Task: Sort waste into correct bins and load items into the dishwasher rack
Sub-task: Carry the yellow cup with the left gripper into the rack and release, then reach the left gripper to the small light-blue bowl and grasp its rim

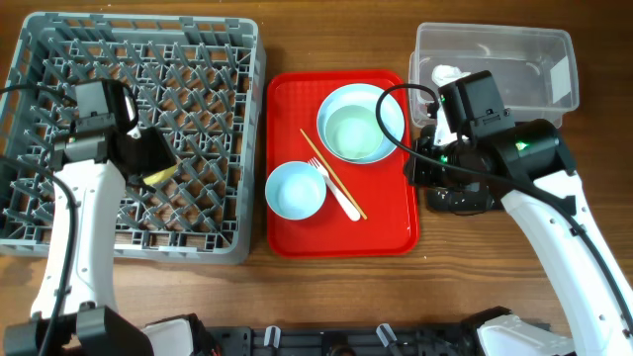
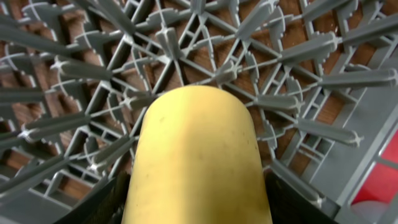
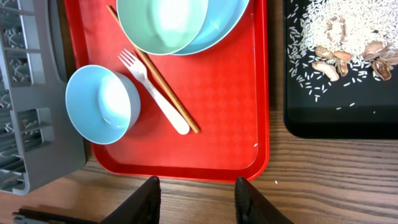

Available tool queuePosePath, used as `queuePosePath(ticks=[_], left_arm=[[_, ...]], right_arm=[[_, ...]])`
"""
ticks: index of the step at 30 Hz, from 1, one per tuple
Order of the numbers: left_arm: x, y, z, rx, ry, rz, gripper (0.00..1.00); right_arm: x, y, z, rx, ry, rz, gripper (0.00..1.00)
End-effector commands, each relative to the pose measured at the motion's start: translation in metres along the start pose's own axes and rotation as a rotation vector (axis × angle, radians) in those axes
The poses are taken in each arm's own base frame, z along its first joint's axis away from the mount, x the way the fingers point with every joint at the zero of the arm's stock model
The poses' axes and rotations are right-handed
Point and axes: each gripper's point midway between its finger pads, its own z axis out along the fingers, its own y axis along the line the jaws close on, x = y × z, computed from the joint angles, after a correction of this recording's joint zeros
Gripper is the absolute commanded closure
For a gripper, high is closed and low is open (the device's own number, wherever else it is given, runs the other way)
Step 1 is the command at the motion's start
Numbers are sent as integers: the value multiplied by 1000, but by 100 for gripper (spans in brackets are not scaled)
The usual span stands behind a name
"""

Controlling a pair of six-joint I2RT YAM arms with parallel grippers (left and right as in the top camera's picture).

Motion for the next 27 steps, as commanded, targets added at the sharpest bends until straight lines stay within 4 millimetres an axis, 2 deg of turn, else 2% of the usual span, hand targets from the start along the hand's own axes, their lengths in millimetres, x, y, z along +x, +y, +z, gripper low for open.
queuePosePath(ticks=[1, 4, 6, 7, 9, 12, 15, 18, 21, 24, 27], left_arm=[[-9, 1, 10, -16, 5, -16, 37], [-4, 1, 25, -29, 53, -13, 30], [-1, 2, 31, -33, 71, -11, 15], [-1, 2, 31, -33, 72, -11, 0], [-2, 1, 31, -32, 69, -12, 0], [-2, 1, 30, -31, 68, -12, 0], [-8, -10, 17, 37, 34, -15, 0], [-18, -35, -12, 163, -30, 1, 0], [-11, -72, -45, 313, -74, 68, 0], [11, -113, -61, 388, -67, 195, 0], [46, -159, -68, 450, -17, 348, 0]], right_arm=[[-7, -1, -7, 9, -33, -18, 61], [-6, -1, -7, 9, -33, -19, 60], [-6, -1, -7, 9, -33, -19, 60], [-6, -1, -7, 9, -32, -19, 57], [-6, -1, -7, 9, -32, -19, 52], [-6, -1, -7, 9, -31, -19, 34], [-6, -1, -7, 9, -32, -19, 0], [-7, 0, -7, 8, -36, -20, 0], [-10, -1, -7, 13, -47, -19, 0], [-14, -18, -9, 105, -85, 111, 0], [-18, -28, -11, 124, -97, 167, 0]])
